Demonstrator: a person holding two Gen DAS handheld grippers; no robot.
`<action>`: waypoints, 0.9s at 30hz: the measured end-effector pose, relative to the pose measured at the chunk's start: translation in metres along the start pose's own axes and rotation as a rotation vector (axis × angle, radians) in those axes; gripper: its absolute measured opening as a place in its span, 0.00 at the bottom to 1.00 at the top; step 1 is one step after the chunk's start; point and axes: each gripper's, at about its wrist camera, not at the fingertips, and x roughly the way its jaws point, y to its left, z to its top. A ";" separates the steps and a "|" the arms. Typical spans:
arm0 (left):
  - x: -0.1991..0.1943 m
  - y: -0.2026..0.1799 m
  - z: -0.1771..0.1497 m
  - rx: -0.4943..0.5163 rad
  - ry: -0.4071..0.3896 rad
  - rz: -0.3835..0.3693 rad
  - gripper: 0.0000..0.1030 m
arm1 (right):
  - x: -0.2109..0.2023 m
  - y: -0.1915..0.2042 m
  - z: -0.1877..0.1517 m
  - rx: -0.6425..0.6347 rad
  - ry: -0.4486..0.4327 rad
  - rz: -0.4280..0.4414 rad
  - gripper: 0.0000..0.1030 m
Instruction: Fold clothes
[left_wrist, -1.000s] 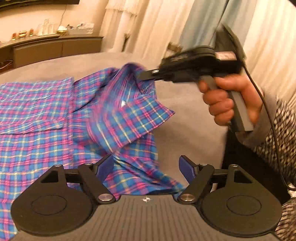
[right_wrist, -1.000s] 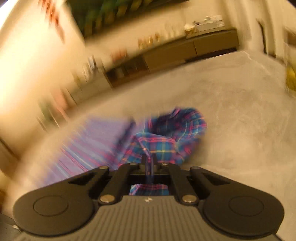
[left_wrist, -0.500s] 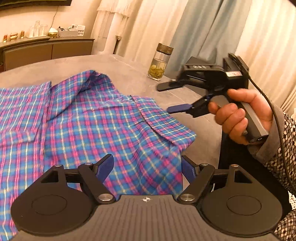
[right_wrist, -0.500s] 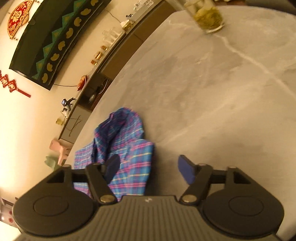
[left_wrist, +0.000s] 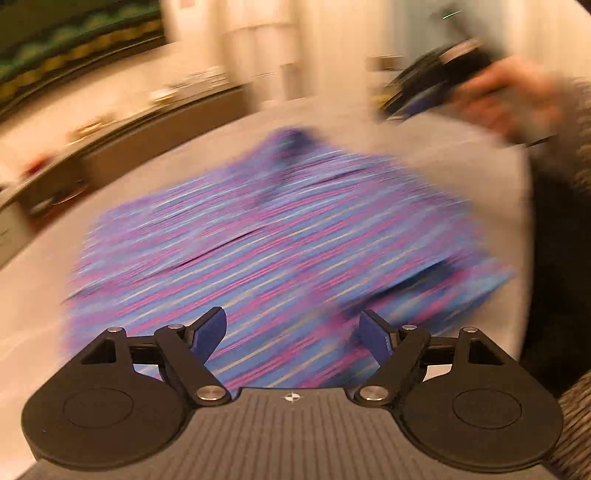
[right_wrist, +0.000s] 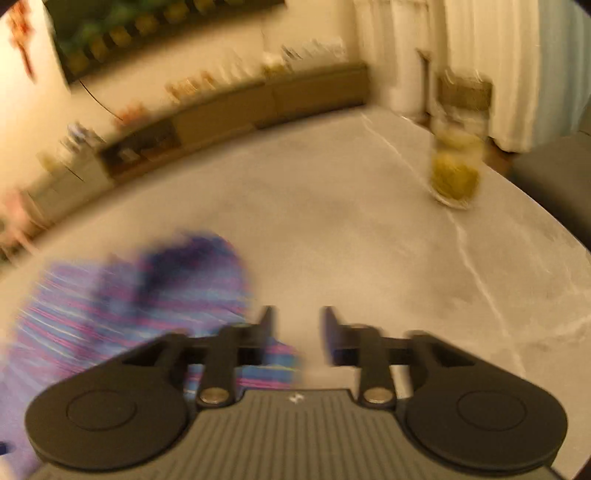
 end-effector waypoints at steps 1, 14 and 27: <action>-0.003 0.022 -0.007 -0.043 0.007 0.059 0.79 | -0.012 0.011 -0.002 0.014 0.006 0.088 0.60; 0.020 0.084 -0.035 -0.376 0.085 0.165 0.70 | 0.016 0.111 -0.106 -0.530 0.234 0.046 0.52; -0.033 -0.049 0.028 -0.107 -0.039 -0.053 0.72 | 0.054 0.071 0.033 -0.203 0.025 0.086 0.56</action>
